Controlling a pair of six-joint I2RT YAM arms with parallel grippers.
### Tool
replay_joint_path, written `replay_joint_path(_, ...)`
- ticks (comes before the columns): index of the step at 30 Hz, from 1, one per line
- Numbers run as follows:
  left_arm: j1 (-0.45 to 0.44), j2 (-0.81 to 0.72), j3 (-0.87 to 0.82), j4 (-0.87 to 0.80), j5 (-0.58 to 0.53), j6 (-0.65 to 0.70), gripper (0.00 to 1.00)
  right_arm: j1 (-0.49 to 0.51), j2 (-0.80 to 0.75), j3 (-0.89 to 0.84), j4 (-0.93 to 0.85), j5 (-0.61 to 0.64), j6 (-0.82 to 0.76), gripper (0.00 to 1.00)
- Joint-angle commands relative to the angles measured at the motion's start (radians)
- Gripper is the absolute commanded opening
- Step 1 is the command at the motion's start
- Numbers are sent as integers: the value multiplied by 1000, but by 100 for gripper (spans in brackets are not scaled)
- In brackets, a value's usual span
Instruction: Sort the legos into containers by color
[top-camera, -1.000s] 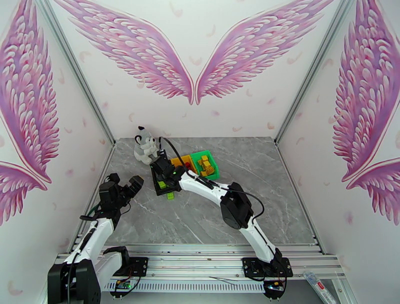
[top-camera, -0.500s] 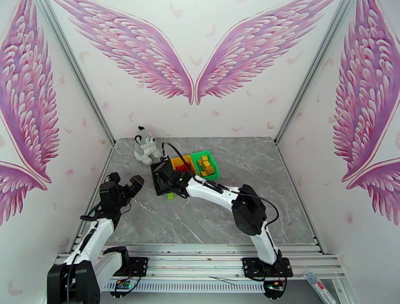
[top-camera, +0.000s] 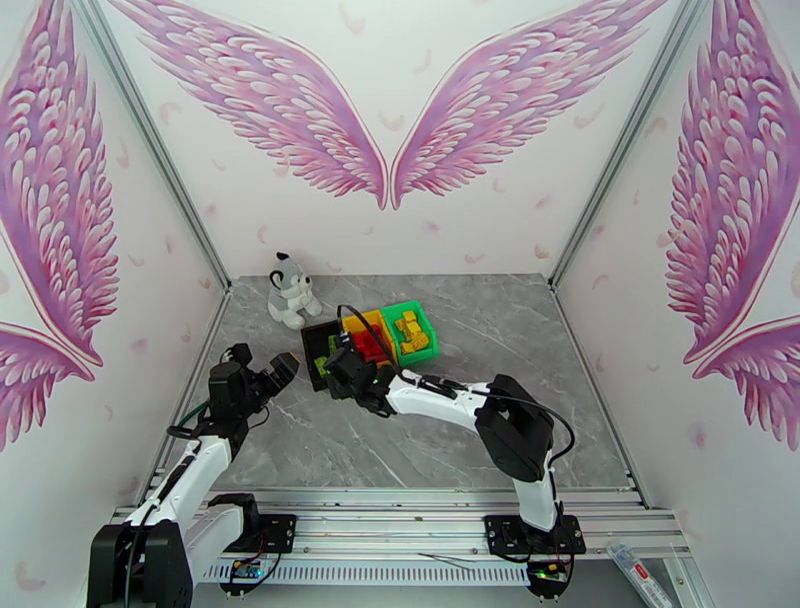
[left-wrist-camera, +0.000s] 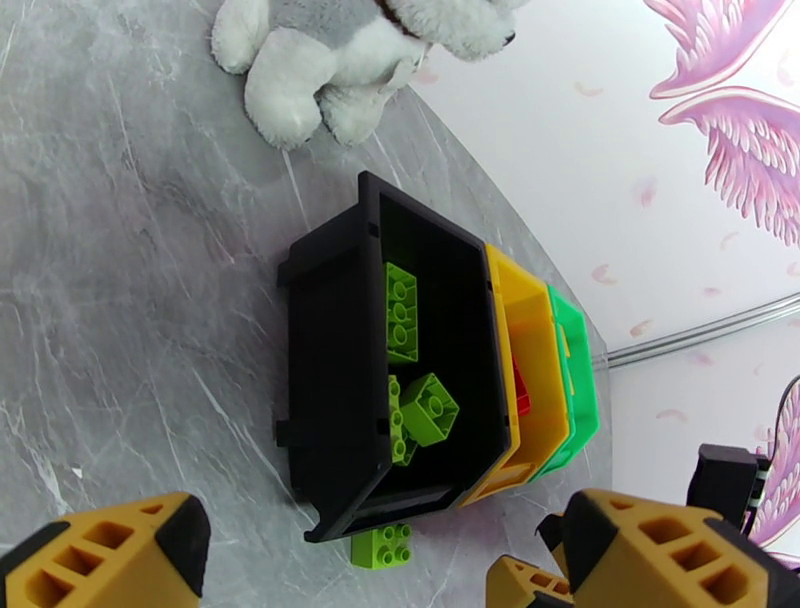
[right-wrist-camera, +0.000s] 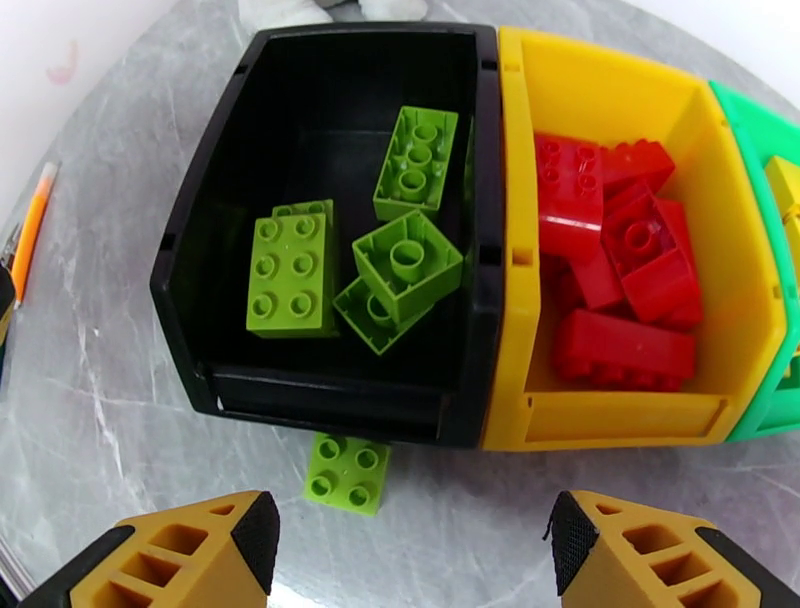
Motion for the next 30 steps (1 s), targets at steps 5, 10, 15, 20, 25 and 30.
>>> replay_joint_path(5,-7,8,32,-11,-18,18,99,29,85,5,56,-27,52,75)
replay_joint_path(10,-8,6,32,-13,-20,19,99,31,126,17,62,-28,74,73)
replay_joint_path(15,-8,5,33,-15,-17,19,99,32,163,39,62,-25,81,69)
replay_joint_path(20,-8,4,34,-17,-18,19,99,33,205,80,47,-29,82,65)
replay_joint_path(25,-8,4,35,-17,-18,19,99,33,229,104,35,-7,83,61)
replay_joint_path(30,-8,1,34,-18,-19,20,99,33,249,127,16,16,82,57)
